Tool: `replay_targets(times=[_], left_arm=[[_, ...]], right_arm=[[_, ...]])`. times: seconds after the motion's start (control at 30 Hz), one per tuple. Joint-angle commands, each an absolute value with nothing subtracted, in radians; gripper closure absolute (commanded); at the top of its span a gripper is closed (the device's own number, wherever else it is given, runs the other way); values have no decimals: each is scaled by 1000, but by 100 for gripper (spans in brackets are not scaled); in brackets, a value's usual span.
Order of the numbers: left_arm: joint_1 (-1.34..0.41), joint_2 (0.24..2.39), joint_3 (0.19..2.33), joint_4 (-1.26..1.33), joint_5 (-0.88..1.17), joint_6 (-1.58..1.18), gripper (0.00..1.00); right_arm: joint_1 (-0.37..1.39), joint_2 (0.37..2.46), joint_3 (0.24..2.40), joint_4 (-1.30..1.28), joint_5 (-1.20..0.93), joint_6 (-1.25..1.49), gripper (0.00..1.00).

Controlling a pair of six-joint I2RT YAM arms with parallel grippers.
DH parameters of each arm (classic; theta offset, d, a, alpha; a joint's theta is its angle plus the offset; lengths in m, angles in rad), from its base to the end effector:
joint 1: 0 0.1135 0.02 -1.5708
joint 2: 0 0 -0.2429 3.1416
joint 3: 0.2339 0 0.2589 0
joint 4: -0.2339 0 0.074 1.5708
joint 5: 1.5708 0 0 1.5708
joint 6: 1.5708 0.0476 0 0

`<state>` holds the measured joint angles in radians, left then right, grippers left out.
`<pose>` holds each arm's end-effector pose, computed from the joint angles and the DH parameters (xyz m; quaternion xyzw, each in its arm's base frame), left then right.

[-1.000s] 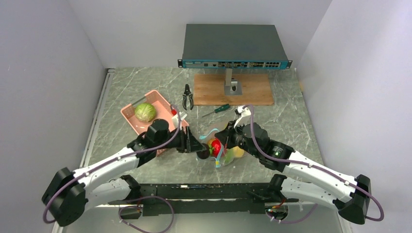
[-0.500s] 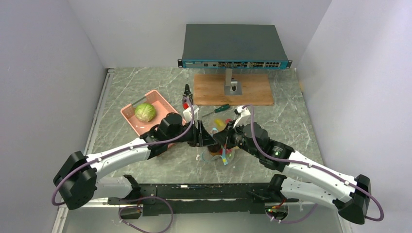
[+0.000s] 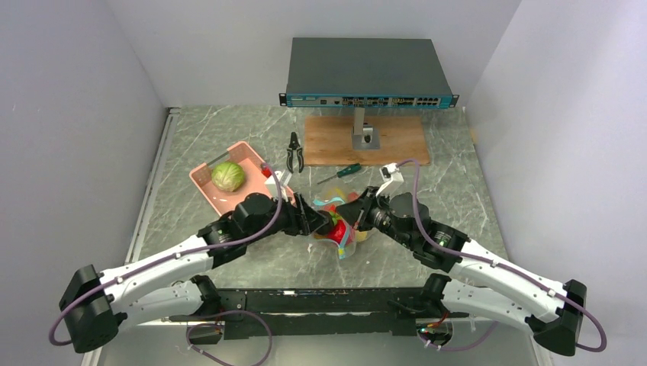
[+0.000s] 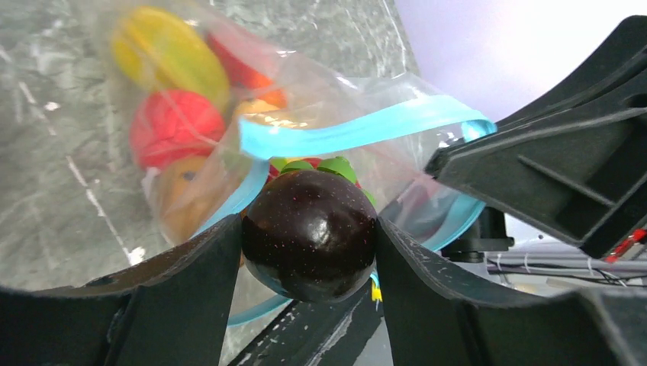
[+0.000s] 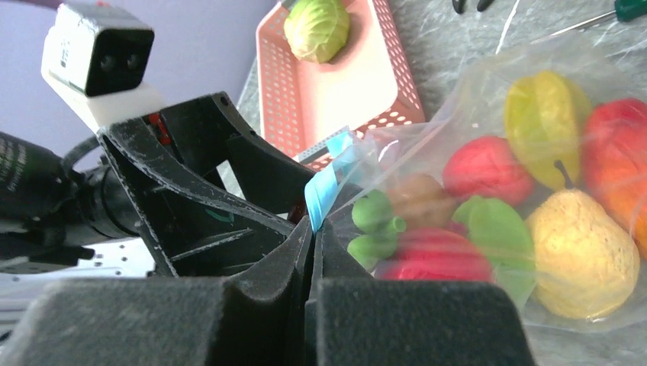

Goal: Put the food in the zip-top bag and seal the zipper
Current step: Place the fake fruit in the zipper food storage bag, then adjust the zipper food storage bag at the center of the board.

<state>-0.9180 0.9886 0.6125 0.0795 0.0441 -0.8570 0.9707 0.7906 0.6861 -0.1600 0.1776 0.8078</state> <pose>0.1556 -0.2070 0.2442 0.0376 0.8029 -0.4724 0.3617 0.1326 0.1789 0.2880 -0.0106 0.7928 0.4257 0.4360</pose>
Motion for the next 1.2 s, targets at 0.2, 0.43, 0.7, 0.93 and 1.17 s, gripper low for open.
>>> replay_targets(times=[0.2, 0.43, 0.7, 0.93, 1.17], left_arm=[[-936, 840, 678, -184, -105, -749, 9], [-936, 820, 813, -331, -74, -690, 0], [-936, 750, 860, -488, -96, -661, 15], [-935, 634, 744, -463, -104, -743, 52], [-934, 644, 595, -251, 56, -848, 43]], right_arm=[[974, 824, 878, -200, 256, 984, 100], [973, 848, 888, -184, 261, 959, 100], [971, 812, 847, -141, 235, 916, 100], [972, 799, 856, -150, 243, 888, 100], [971, 796, 848, -146, 236, 887, 100]])
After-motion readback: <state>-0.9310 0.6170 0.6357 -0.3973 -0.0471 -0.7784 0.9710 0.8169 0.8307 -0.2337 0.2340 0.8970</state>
